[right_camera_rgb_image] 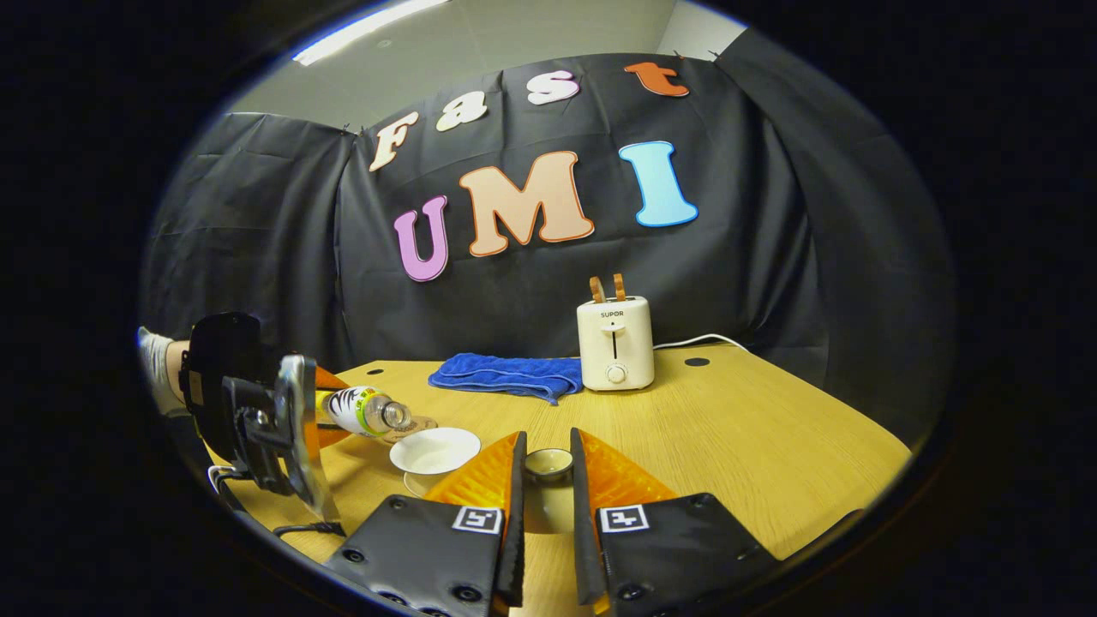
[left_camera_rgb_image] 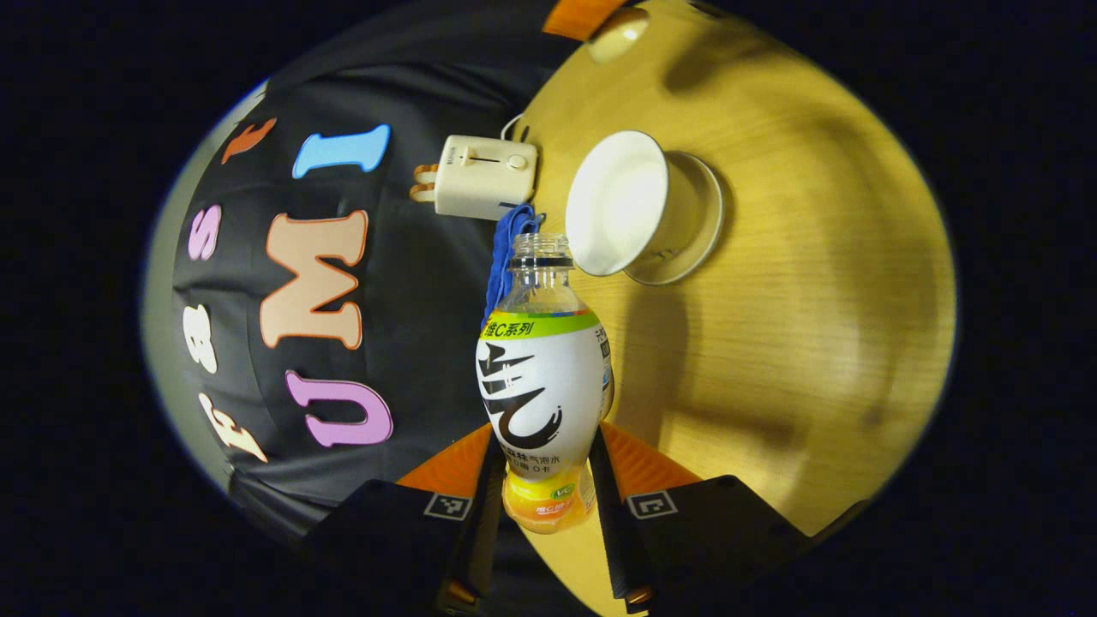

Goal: Open the teacup lid with one hand, grasp the water bottle and pour water into the teacup with the other hand; after pouring, place the water bottle on the coaster and then close the teacup lid.

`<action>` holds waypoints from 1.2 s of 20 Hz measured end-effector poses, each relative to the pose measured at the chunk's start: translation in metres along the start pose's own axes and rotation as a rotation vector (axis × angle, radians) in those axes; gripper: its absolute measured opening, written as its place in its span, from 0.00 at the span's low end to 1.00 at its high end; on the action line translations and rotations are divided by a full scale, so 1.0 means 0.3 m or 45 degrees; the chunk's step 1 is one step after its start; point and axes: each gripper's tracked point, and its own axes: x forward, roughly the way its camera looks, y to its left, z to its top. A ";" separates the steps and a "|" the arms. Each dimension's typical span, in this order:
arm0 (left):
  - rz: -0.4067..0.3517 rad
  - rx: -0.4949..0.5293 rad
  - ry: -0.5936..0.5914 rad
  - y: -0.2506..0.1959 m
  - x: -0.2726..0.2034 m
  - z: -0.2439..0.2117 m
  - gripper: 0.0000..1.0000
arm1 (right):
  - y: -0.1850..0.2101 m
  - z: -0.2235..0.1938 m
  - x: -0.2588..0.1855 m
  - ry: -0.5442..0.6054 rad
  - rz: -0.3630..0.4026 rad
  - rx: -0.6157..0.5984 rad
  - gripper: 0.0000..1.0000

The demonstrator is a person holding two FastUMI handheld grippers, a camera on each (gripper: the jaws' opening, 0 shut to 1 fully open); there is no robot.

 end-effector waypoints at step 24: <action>0.054 -1.332 -0.342 0.150 0.046 0.083 0.49 | 0.077 -0.027 -0.002 0.020 0.057 -0.033 0.25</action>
